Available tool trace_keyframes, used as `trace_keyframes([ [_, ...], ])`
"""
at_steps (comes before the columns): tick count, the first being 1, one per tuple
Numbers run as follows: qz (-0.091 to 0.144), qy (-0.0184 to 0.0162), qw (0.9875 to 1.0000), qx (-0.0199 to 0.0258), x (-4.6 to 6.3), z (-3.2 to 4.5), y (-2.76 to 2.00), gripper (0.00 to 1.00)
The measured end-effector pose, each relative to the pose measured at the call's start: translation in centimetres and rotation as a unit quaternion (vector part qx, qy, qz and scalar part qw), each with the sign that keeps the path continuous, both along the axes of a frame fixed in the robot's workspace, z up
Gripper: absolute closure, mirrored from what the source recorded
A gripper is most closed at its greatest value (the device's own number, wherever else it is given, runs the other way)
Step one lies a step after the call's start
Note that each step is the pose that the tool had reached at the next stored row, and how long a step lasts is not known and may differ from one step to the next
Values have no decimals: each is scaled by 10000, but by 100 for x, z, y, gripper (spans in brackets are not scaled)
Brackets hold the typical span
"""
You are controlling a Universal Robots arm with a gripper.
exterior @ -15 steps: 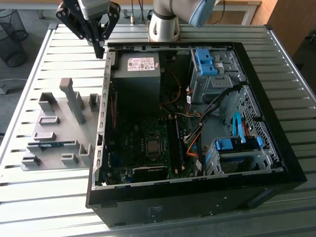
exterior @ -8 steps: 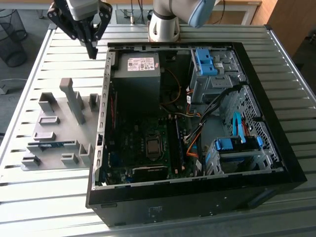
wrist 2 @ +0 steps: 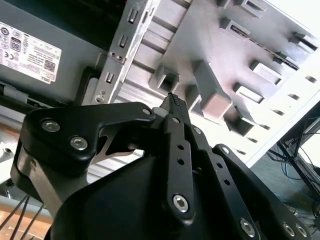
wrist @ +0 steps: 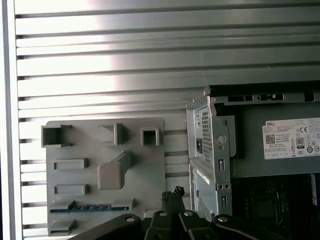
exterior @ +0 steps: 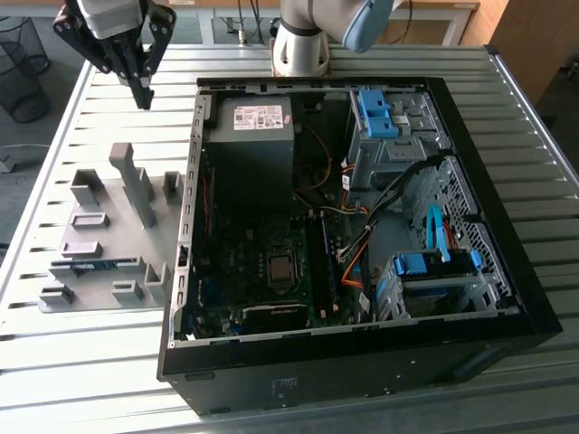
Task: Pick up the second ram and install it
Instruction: 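Reach for the second ram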
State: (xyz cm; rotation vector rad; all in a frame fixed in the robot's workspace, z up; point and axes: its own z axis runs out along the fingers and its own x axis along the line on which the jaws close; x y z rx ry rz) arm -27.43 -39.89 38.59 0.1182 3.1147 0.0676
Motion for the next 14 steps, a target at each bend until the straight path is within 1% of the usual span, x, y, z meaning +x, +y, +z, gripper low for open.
trace_keyframes([
  [4,0,2,10000,0,-180,-2,-5,90],
  [8,0,12,10000,0,-338,-10,-43,90],
  [10,0,15,10000,-1,-375,-11,-49,90],
  [12,1,14,10000,0,-378,-11,-49,90],
  [13,1,14,10000,0,-384,-11,-55,90],
  [14,0,15,10000,0,-400,-13,-75,90],
])
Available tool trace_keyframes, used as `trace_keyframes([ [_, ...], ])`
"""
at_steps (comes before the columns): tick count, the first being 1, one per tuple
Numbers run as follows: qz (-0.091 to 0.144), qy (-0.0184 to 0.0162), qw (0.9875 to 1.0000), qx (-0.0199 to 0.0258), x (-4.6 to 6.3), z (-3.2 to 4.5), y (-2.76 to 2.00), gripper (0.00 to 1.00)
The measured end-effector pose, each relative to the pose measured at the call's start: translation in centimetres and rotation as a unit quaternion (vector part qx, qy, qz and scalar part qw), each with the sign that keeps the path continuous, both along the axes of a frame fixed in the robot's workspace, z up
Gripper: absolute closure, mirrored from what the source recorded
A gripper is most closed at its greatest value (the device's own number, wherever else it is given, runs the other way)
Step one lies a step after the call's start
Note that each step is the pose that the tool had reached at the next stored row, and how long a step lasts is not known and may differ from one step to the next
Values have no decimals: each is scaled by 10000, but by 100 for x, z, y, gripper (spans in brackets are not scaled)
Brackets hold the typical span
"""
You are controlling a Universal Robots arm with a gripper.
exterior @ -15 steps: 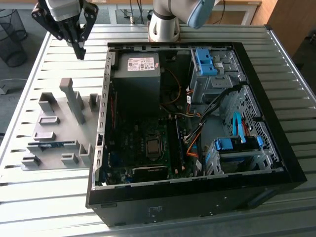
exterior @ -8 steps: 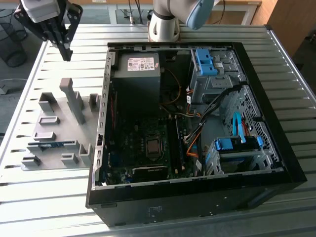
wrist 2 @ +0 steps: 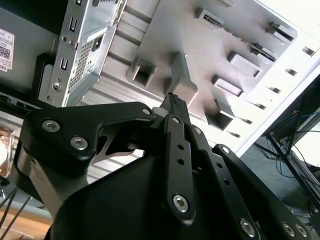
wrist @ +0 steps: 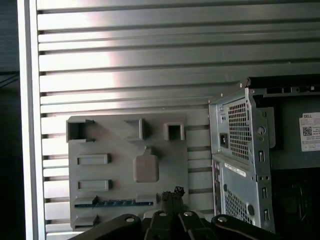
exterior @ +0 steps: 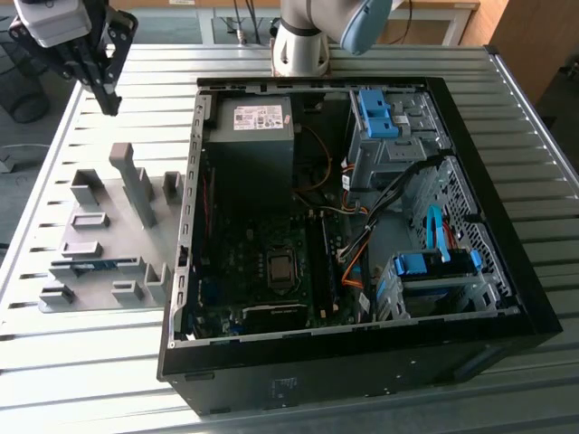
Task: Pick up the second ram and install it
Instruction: 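Reach for the second ram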
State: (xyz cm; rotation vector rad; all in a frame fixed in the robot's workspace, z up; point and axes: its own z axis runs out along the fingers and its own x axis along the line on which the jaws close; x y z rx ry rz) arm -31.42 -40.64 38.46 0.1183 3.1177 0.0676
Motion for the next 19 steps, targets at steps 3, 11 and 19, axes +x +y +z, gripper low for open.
trace_keyframes([
  [3,0,5,10000,-1,-36,-7,-79,90],
  [11,0,14,10000,0,-271,-41,-209,90],
  [19,0,30,10000,-1,-484,-76,-356,90],
])
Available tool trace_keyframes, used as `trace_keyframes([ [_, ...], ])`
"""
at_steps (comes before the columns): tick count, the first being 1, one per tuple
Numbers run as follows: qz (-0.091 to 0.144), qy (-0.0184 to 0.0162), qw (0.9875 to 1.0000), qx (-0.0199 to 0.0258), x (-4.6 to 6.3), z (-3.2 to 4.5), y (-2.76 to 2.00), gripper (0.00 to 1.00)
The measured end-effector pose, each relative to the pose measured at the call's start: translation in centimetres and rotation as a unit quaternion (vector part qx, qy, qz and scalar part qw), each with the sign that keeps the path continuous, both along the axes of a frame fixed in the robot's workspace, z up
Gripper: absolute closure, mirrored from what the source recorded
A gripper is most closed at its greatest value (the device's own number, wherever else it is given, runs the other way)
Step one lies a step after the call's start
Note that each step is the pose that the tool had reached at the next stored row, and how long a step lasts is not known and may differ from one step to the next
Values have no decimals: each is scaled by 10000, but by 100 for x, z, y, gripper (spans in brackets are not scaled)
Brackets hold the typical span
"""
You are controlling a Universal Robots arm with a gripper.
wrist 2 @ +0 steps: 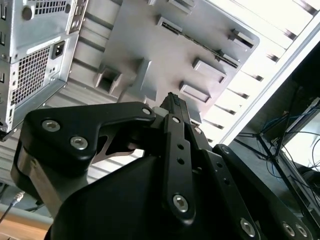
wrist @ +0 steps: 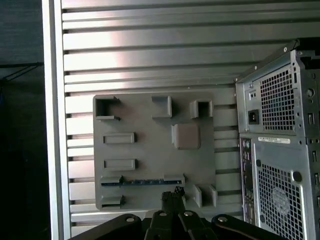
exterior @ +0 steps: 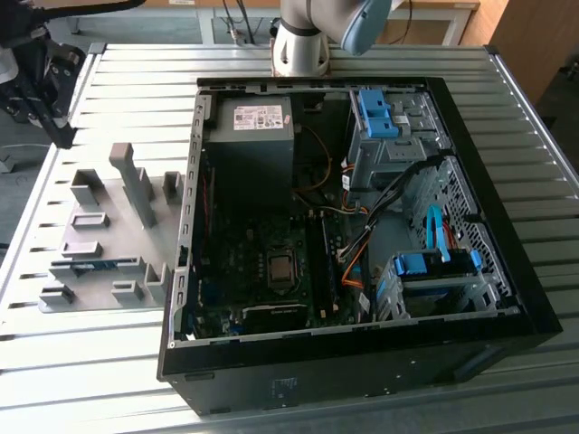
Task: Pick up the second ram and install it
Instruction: 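Reach for the second ram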
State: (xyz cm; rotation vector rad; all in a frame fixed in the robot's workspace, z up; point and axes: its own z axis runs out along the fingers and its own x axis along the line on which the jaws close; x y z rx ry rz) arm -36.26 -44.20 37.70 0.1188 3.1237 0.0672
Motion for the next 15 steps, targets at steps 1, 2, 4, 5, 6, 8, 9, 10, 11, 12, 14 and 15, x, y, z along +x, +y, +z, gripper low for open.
trace_keyframes([
  [1,0,2,10000,0,-22,-4,-21,90],
  [2,0,4,10000,-1,-44,-7,-42,90],
  [4,-1,7,10000,-1,-88,-14,-76,90],
  [5,0,10,10000,-7,-106,-16,-88,90],
  [6,0,15,10000,-21,-121,-18,-99,90],
  [8,0,35,10000,-37,-138,-19,-117,90],
  [9,0,40,10000,-43,-138,-19,-119,90],
  [10,-1,43,10000,-47,-139,-19,-122,90],
  [11,0,46,10000,-48,-141,-20,-128,90],
  [12,0,48,10000,-48,-144,-23,-130,90],
  [14,0,49,10000,-48,-146,-24,-131,90],
  [15,0,49,10000,-48,-149,-24,-133,90],
])
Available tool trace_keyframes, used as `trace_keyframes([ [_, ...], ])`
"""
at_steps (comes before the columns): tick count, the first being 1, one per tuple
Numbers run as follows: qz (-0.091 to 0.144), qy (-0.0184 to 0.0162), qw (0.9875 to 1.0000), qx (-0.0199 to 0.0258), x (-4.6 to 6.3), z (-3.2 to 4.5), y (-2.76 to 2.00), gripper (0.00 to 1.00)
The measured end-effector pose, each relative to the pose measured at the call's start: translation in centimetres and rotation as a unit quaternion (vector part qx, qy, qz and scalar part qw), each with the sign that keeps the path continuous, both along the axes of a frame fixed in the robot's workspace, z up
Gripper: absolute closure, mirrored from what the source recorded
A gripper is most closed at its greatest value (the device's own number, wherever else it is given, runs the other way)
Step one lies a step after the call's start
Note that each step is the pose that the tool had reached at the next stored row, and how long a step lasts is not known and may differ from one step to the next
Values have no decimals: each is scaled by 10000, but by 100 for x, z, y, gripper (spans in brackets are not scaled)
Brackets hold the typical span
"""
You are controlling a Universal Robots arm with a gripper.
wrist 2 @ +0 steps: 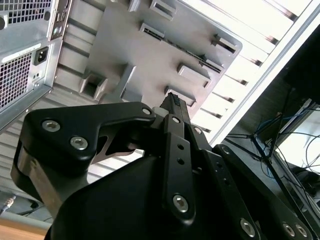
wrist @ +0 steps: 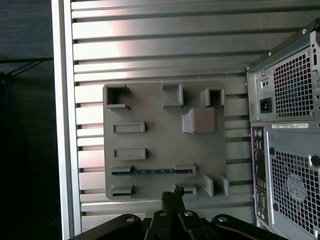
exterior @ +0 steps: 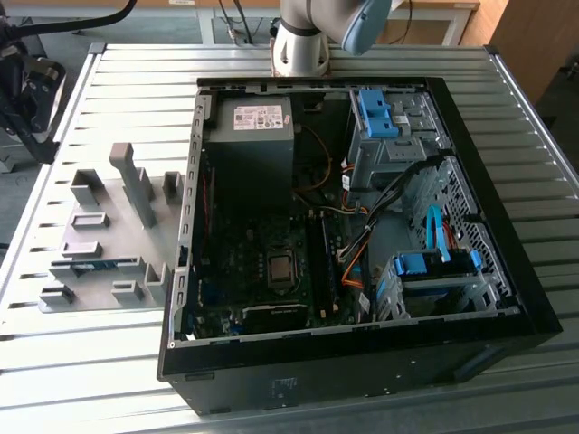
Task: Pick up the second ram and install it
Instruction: 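Reach for the second ram, then pick up the second ram and move it above second insertion slot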
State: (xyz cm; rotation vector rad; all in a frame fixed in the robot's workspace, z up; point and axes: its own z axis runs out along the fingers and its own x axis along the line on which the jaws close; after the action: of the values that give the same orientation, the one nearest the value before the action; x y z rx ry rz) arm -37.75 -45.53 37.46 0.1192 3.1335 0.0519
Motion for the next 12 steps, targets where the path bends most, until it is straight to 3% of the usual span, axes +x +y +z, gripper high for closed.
trace_keyframes([
  [12,13,0,10000,0,-9,0,-2,90],
])
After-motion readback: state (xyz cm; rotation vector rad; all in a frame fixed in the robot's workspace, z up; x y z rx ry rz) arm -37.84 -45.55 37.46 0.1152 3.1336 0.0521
